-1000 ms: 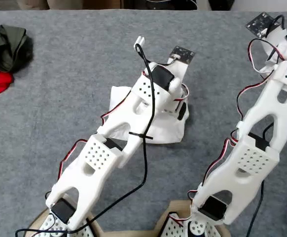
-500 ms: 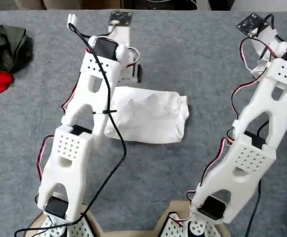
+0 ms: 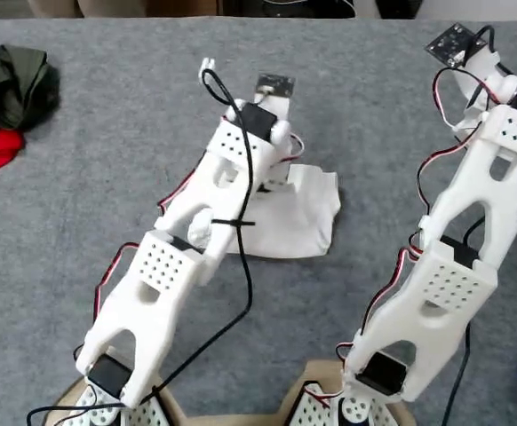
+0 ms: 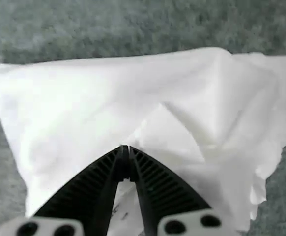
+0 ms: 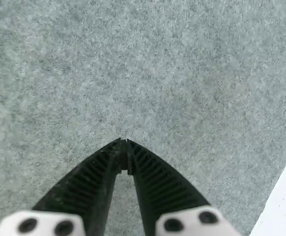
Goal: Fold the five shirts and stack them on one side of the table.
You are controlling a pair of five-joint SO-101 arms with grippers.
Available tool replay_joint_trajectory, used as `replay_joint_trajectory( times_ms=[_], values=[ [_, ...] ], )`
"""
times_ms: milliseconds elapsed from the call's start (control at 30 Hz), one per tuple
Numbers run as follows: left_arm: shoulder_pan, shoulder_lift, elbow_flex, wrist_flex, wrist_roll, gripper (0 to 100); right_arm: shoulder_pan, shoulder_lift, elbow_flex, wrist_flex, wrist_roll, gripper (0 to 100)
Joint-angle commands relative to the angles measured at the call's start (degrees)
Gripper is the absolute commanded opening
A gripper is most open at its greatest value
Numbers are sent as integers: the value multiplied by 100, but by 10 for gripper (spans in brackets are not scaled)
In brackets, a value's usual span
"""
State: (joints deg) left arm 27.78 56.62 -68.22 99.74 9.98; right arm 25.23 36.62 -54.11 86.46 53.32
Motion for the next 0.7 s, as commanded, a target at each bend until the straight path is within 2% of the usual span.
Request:
replay_joint_trajectory(
  times_ms=[0,333,667],
  values=[
    [220,-180,308,105,53,19,-66,-31,-321,-18,44,5],
    [703,-1473,1486,105,26,19,-66,-31,-321,-18,53,5],
    [1705,-2440,3226,105,18,19,-66,-31,-321,-18,53,5]
  ],
)
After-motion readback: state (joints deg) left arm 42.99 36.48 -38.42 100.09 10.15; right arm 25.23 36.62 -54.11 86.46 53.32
